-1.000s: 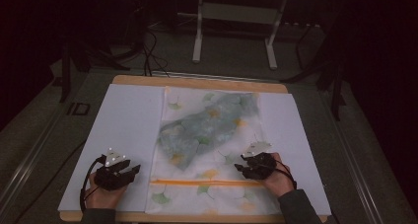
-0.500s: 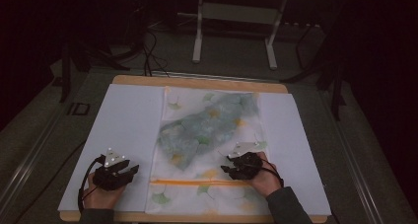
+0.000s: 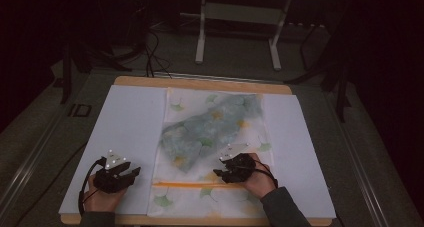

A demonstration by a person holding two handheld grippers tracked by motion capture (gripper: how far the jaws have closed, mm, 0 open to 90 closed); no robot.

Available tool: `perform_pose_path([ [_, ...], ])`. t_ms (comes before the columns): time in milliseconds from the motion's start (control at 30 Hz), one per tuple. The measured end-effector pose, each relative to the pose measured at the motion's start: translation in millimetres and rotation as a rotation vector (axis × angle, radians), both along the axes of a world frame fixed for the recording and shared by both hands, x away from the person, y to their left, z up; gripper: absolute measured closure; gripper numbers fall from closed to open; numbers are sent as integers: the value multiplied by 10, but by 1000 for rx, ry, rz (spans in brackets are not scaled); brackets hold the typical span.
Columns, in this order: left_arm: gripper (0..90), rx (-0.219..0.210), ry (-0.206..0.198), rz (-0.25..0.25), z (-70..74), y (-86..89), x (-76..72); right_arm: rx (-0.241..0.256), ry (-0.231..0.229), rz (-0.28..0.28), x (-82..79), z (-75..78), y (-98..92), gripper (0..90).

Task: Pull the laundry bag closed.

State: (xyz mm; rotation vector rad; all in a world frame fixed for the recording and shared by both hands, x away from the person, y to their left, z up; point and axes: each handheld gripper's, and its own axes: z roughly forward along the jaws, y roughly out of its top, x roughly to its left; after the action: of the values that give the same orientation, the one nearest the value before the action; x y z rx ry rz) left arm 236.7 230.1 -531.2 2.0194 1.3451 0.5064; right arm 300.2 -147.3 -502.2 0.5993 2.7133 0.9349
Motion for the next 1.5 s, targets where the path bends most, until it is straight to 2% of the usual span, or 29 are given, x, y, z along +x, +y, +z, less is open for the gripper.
perform_pose_path([
  [267, 552, 5, 3, -7, -2, -14, 0, 5, -2, 33, -24, -1, 123, 509],
  [767, 551, 20, 2, -14, 3, -20, -6, 6, 44, 119, -64, -49, 483, 479],
  [867, 551, 26, 2, -15, 0, -20, -5, 0, 41, 146, -76, -58, 555, 485],
  [1133, 550, 31, 3, -16, 0, -15, -8, 19, 54, 165, -73, -89, 680, 474],
  [1233, 545, 37, -1, -16, -4, -20, -7, 27, 61, 165, -80, -109, 724, 491],
  [1500, 545, 41, 0, -19, -3, -21, -8, 21, 59, 211, -107, -121, 861, 546],
])
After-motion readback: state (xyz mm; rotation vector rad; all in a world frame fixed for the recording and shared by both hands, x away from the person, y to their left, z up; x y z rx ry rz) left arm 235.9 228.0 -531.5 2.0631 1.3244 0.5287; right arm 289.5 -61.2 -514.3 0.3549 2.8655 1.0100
